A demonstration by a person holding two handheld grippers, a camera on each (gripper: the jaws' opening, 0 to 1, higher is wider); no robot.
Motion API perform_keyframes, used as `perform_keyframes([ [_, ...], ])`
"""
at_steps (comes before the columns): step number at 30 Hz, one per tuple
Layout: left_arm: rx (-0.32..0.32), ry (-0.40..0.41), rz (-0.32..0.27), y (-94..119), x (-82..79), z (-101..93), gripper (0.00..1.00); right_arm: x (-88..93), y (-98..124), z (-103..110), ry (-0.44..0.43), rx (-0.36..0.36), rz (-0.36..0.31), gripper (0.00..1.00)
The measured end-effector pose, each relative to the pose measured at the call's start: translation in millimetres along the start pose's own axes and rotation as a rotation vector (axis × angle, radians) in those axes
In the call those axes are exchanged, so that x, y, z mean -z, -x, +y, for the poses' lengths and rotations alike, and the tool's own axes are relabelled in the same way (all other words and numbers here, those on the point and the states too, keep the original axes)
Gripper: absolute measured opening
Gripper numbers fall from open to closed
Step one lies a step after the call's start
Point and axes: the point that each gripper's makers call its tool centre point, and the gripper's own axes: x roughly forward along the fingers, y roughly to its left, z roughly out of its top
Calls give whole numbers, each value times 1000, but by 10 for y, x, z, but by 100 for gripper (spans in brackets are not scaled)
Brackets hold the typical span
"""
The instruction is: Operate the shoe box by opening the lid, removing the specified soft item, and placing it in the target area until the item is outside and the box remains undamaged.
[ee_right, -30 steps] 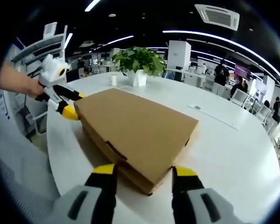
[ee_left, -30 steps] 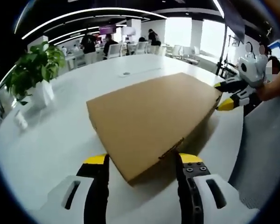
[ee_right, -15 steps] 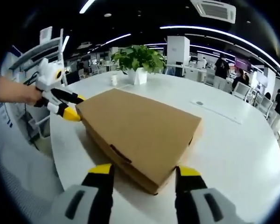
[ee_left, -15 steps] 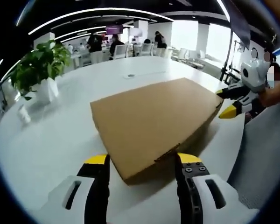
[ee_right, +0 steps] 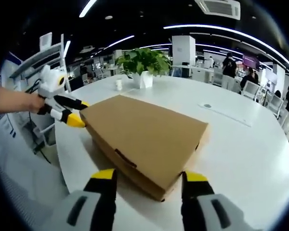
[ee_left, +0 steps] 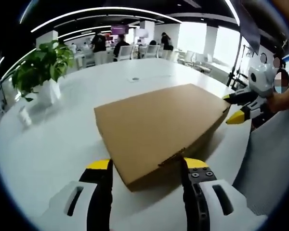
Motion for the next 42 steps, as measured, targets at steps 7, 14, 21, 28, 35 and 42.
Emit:
perform_keyframes([
  [7, 15, 19, -10, 60, -69, -4, 59, -67, 65, 41, -4, -17, -7, 54],
  [14, 22, 18, -23, 121, -147, -21, 59, -141, 114, 48, -5, -16, -20, 54],
  [21, 37, 46, -55, 194, -256, -19, 59, -229, 167, 41, -12, -15, -31, 54],
  [28, 44, 29, -71, 241, -345, -26, 59, -303, 211, 19, -1, -14, -44, 52],
  [35, 51, 37, -99, 274, -426, -18, 59, -379, 238, -6, -4, -8, -55, 50],
  [42, 55, 37, -116, 307, -498, -11, 60, -449, 264, -18, -2, -8, -67, 51],
])
